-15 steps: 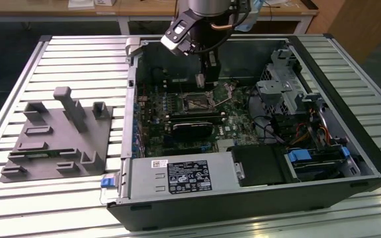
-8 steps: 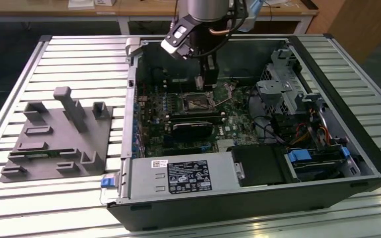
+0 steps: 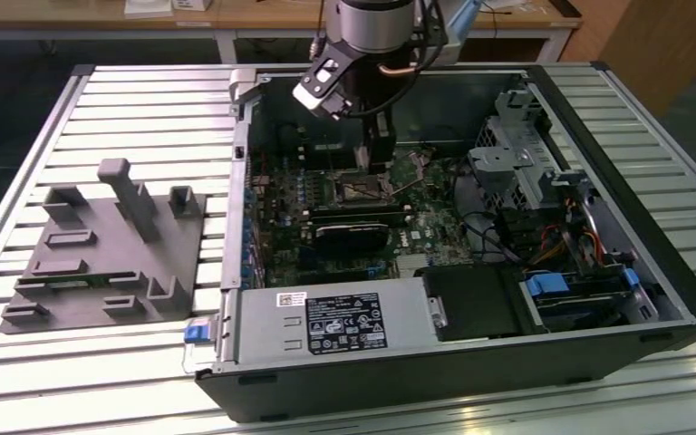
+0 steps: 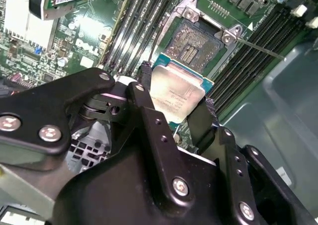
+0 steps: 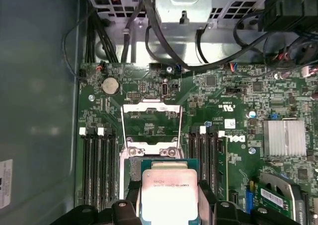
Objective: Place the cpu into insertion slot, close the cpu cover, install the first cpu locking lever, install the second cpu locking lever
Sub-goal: 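Place the cpu into insertion slot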
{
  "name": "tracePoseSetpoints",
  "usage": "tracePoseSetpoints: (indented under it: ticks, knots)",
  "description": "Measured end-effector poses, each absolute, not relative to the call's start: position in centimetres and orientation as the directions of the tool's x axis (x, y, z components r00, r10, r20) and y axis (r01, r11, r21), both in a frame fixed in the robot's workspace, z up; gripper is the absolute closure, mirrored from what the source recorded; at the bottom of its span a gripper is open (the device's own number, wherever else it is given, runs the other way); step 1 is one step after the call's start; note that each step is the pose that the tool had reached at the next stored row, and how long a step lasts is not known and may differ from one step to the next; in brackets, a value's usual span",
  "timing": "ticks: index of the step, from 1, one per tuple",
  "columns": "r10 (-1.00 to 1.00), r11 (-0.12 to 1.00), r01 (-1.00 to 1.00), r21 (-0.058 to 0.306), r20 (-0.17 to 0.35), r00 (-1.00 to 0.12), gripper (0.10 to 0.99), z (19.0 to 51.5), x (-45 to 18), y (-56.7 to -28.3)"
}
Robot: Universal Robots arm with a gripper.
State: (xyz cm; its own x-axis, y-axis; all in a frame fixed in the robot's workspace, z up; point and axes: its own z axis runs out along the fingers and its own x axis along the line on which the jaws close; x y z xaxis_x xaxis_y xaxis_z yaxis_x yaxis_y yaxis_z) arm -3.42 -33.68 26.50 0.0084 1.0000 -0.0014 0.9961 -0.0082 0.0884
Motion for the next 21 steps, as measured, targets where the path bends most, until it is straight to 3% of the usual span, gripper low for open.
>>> tracePoseSetpoints:
  ticks: [21]
  knots:
    - [0.999, 0.044, 0.995, 0.087, -0.005, -0.043, 0.545, 23.0, -4.0, -33.7]
